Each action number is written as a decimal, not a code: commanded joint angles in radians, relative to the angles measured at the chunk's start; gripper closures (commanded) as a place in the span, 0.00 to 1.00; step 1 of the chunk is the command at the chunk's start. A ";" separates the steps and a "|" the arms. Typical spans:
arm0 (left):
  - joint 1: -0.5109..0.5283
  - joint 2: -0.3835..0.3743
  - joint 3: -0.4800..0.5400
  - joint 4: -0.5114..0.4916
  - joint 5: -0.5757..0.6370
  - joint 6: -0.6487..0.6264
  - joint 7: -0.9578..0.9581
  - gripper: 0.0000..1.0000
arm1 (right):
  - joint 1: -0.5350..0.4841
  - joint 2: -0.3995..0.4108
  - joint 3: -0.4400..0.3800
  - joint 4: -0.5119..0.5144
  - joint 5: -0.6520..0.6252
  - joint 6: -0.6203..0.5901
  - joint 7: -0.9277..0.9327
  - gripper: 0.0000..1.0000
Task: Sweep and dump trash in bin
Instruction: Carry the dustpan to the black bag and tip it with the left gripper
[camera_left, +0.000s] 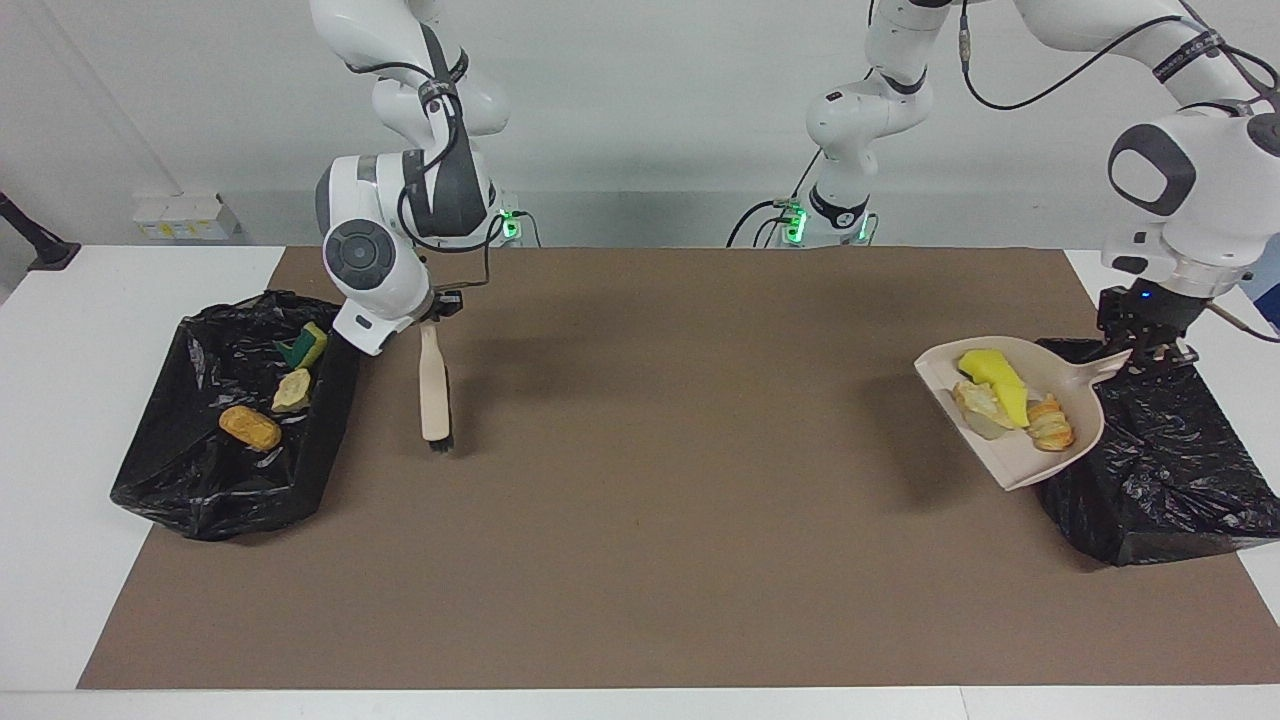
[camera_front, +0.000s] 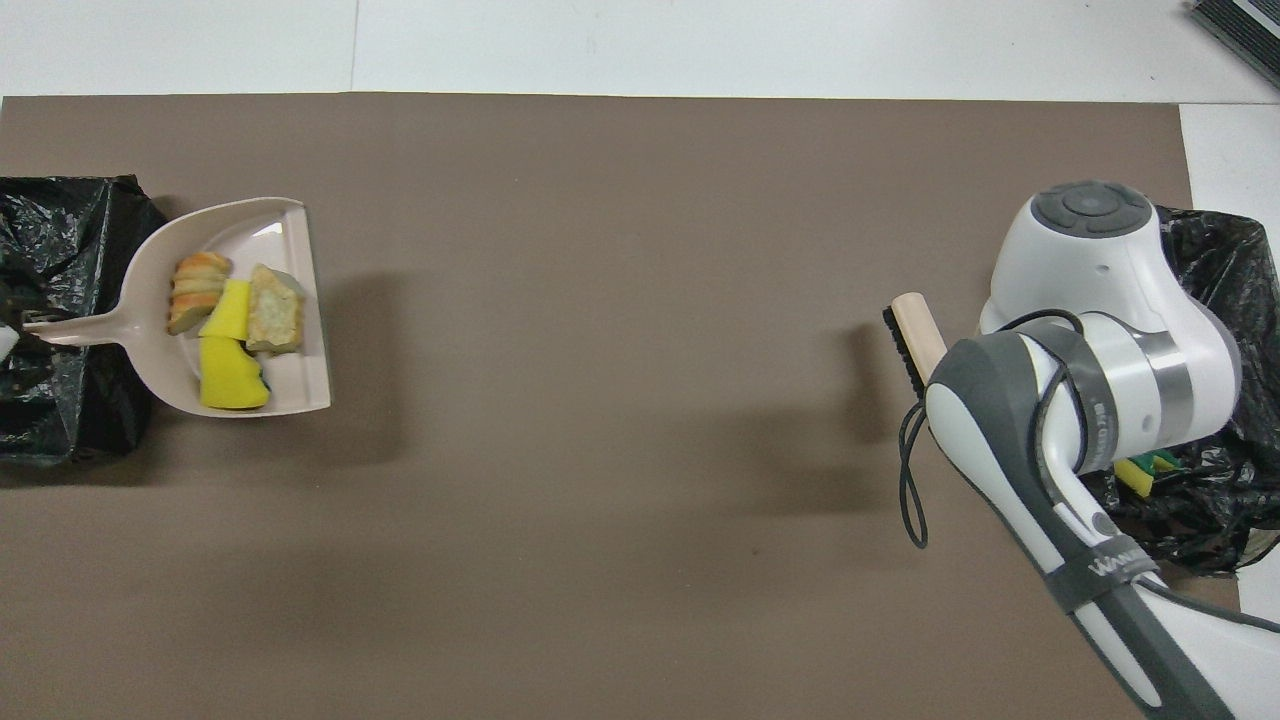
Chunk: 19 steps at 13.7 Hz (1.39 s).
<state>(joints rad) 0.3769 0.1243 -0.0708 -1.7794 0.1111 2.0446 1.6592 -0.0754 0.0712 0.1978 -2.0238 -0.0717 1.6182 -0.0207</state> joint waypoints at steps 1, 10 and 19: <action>0.120 0.113 -0.015 0.191 0.001 -0.021 0.129 1.00 | 0.058 -0.171 0.011 -0.217 0.082 0.124 0.057 1.00; 0.198 0.313 0.002 0.508 0.267 -0.034 0.251 1.00 | 0.429 -0.176 0.012 -0.207 0.365 0.239 0.443 1.00; 0.103 0.302 -0.001 0.486 0.748 -0.003 0.116 1.00 | 0.738 -0.022 0.012 -0.171 0.403 0.427 0.641 1.00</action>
<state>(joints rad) 0.4925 0.4178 -0.0828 -1.3174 0.7963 2.0336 1.8178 0.6519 0.0013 0.2149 -2.2206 0.3283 2.0287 0.6187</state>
